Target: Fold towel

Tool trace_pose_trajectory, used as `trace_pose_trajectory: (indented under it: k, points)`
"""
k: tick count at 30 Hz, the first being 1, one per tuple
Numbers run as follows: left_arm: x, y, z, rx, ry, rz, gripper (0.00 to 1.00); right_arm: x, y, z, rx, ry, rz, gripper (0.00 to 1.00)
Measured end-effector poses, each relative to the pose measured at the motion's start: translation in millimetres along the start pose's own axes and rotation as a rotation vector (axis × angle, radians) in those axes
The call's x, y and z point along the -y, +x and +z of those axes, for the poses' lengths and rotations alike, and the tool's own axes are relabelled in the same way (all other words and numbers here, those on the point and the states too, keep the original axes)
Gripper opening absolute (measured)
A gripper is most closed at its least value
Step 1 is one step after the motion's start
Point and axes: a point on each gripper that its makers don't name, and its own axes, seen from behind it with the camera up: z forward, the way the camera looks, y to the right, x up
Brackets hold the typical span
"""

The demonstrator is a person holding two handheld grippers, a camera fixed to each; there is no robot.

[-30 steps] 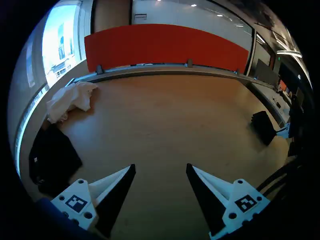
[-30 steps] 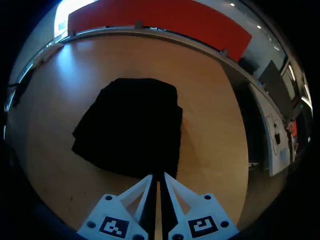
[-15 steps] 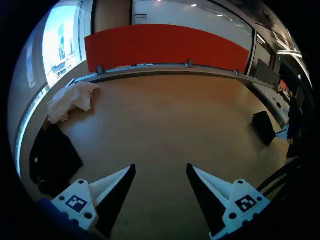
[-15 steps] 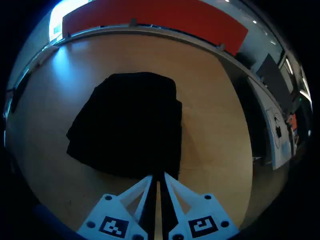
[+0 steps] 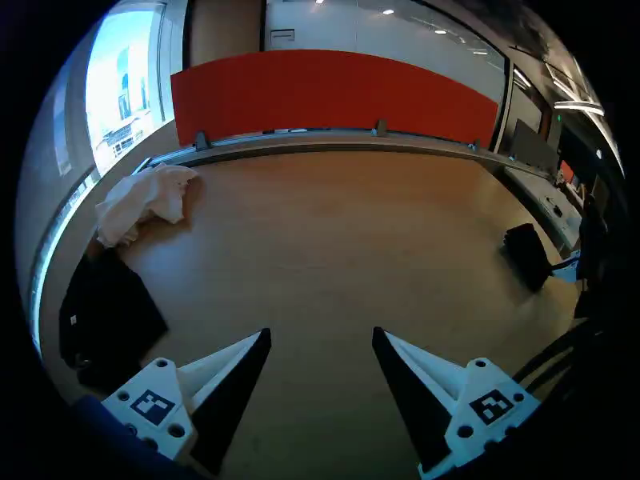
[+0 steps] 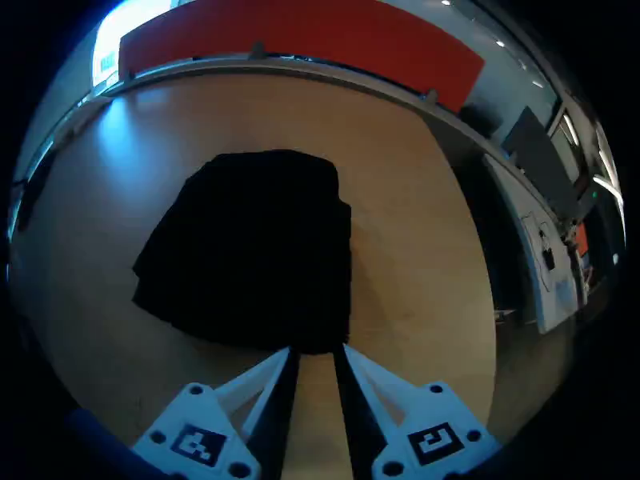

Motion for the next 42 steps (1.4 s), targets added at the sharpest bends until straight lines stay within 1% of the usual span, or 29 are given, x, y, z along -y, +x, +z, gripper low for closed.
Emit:
trace_pose_trajectory:
  k: [6, 8, 9, 10, 21, 24, 33, 36, 42]
  points:
    - [0.8, 0.6, -0.2, -0.003, -0.001, 0.000, 0.94, -0.7, -2.1, -6.4, -0.012, -0.009, 0.017, 0.74]
    - [0.7, 0.7, -0.4, -0.004, -0.002, 0.000, 0.94, -0.1, -2.1, -7.9, -0.015, -0.010, 0.022, 0.87]
    - [0.6, 0.7, -0.4, -0.004, -0.003, 0.000, 0.94, 0.2, -1.7, -8.7, -0.018, -0.011, 0.025, 0.94]
    - [0.6, 0.7, -0.5, -0.005, -0.004, -0.001, 0.94, 0.5, -0.8, -9.6, -0.022, -0.013, 0.027, 1.00]
    - [3.2, 5.0, -0.5, -0.016, -0.004, -0.005, 0.94, 3.8, 16.0, -19.1, -0.076, -0.026, 0.060, 1.00]
    - [4.9, 5.1, -0.3, -0.019, 0.000, -0.010, 0.94, 5.2, 27.9, -24.3, -0.120, -0.032, 0.073, 1.00]
    - [8.4, 6.4, 1.0, -0.031, 0.010, -0.028, 0.94, 8.0, 79.2, -49.1, -0.304, -0.062, 0.128, 1.00]
    - [9.3, 8.2, 2.1, -0.039, 0.014, -0.030, 0.94, 9.9, 92.5, -54.0, -0.345, -0.064, 0.143, 1.00]
    - [9.2, 14.1, 4.0, -0.061, 0.019, -0.029, 0.94, 13.9, 109.8, -58.3, -0.400, -0.076, 0.147, 1.00]
